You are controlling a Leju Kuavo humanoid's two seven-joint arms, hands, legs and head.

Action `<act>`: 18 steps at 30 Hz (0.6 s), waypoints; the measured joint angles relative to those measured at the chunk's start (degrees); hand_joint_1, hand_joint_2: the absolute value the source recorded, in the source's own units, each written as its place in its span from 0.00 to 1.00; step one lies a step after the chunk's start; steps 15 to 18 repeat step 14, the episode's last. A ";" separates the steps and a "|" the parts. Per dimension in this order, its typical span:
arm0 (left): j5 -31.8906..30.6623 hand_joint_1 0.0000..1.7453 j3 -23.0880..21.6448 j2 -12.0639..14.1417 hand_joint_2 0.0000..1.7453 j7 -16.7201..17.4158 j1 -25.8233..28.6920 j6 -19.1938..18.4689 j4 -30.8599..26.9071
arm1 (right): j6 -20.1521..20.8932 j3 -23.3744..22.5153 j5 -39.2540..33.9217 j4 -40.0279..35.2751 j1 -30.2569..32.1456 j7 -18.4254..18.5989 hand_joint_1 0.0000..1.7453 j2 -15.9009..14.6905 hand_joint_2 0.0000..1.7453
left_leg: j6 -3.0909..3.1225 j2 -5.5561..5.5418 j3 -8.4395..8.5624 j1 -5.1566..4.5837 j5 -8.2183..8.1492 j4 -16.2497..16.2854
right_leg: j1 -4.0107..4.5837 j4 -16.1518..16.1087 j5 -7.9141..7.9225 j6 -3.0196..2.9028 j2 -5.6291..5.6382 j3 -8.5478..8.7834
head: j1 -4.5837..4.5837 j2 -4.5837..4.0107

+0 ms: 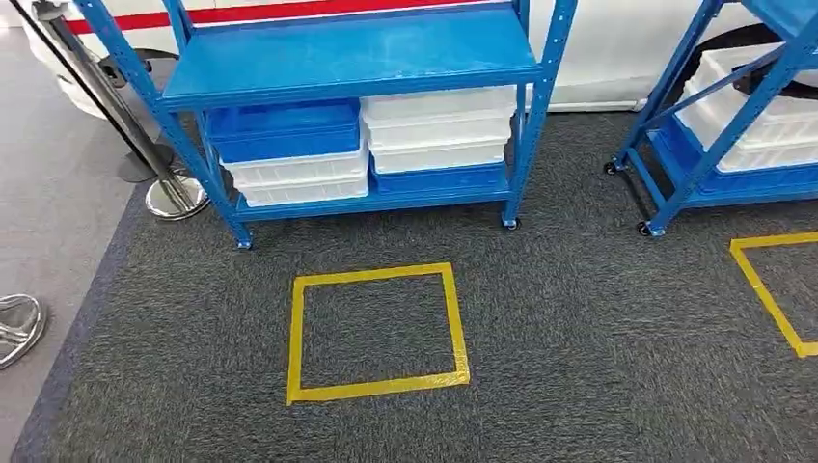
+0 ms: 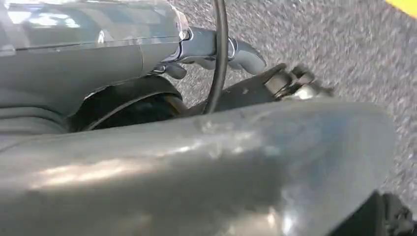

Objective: Take the parts from the cabinet and place them on the table.

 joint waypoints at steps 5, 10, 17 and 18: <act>0.02 0.00 0.00 0.09 0.00 -0.61 0.09 -0.46 0.00 | 0.00 0.00 0.00 0.04 -0.01 -0.07 0.00 0.20 0.00 | 4.10 1.73 8.56 -1.65 6.20 -16.67 | 0.95 -0.46 -1.79 0.40 -1.49 2.45 | 0.07 0.00; 0.04 0.00 0.00 -0.04 0.00 -0.74 0.21 -0.48 0.00 | -0.02 0.00 0.00 0.04 -0.24 -0.13 0.00 0.15 0.00 | 4.27 1.45 10.05 -2.11 5.77 -19.61 | 0.21 -1.09 -0.50 1.37 -1.96 3.96 | -0.07 0.00; 0.09 0.00 0.02 -0.02 0.00 -0.74 0.50 -0.50 0.00 | 0.15 0.00 0.04 0.02 -0.50 -0.15 0.00 0.04 0.00 | 5.01 0.73 15.19 -1.34 6.27 -23.34 | 0.03 2.24 0.09 2.23 -0.72 3.12 | -0.04 -0.02; 0.09 0.00 0.02 -0.02 0.00 -0.74 0.50 -0.50 0.00 | 0.15 0.00 0.04 0.02 -0.50 -0.15 0.00 0.04 0.00 | 5.01 0.73 15.19 -1.34 6.27 -23.34 | 0.03 2.24 0.09 2.23 -0.72 3.12 | -0.04 -0.02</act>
